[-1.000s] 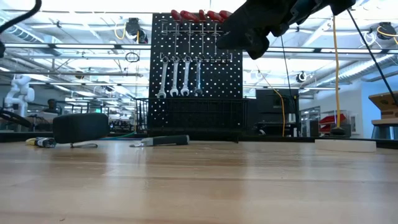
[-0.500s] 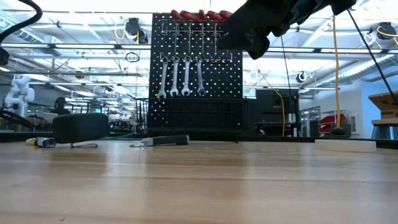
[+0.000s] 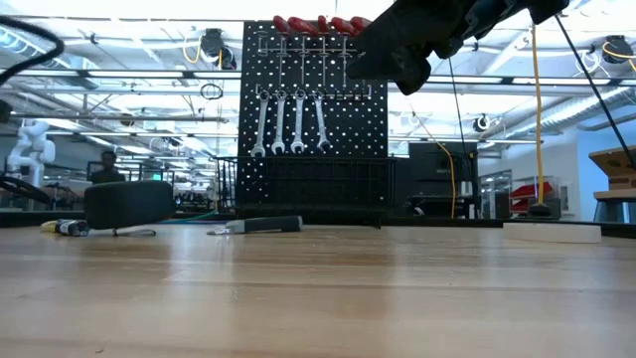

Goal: Hang tools onto peg board
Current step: Hang the right wrench on the peg board

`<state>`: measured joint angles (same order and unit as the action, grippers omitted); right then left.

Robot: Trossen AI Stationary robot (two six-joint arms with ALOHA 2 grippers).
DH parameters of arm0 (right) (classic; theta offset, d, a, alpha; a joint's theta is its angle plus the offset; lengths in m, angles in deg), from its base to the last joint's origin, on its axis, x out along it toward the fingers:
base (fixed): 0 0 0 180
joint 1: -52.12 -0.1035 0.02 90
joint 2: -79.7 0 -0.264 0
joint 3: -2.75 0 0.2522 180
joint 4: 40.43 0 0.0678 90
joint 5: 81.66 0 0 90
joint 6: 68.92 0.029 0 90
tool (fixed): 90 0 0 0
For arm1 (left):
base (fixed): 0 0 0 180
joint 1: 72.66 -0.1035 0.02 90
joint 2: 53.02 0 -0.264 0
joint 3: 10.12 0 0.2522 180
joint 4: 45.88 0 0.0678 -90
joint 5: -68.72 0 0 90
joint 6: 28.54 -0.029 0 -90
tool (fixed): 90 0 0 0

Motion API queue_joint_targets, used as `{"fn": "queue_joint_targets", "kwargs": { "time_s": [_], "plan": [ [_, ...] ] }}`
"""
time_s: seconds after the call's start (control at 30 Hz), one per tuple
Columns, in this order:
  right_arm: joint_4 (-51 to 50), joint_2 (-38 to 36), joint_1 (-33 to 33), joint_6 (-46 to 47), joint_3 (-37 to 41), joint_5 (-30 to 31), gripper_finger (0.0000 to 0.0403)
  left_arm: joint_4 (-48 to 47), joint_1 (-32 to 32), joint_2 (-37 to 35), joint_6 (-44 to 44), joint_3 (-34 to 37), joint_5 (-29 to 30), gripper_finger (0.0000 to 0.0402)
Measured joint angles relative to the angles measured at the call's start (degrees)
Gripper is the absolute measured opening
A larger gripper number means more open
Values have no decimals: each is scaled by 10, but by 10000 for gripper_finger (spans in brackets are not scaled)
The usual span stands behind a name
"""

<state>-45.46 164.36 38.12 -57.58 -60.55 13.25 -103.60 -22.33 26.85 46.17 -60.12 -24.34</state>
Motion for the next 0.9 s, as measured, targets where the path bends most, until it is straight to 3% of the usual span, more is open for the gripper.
{"fn": "queue_joint_targets", "kwargs": {
  "time_s": [0.23,0.37,0.7,0.9],
  "plan": [
    [6,6,-2,19,0,-29,199,21,-9,-2,15,22,-1,100],
    [52,40,-17,-35,0,-65,199,48,-39,-3,40,31,-14,100],
    [318,234,-42,-251,-12,-67,199,107,-111,-2,75,33,-34,100],
    [309,321,-41,-193,-109,-35,199,161,-141,0,71,34,-11,100]
  ]
}}
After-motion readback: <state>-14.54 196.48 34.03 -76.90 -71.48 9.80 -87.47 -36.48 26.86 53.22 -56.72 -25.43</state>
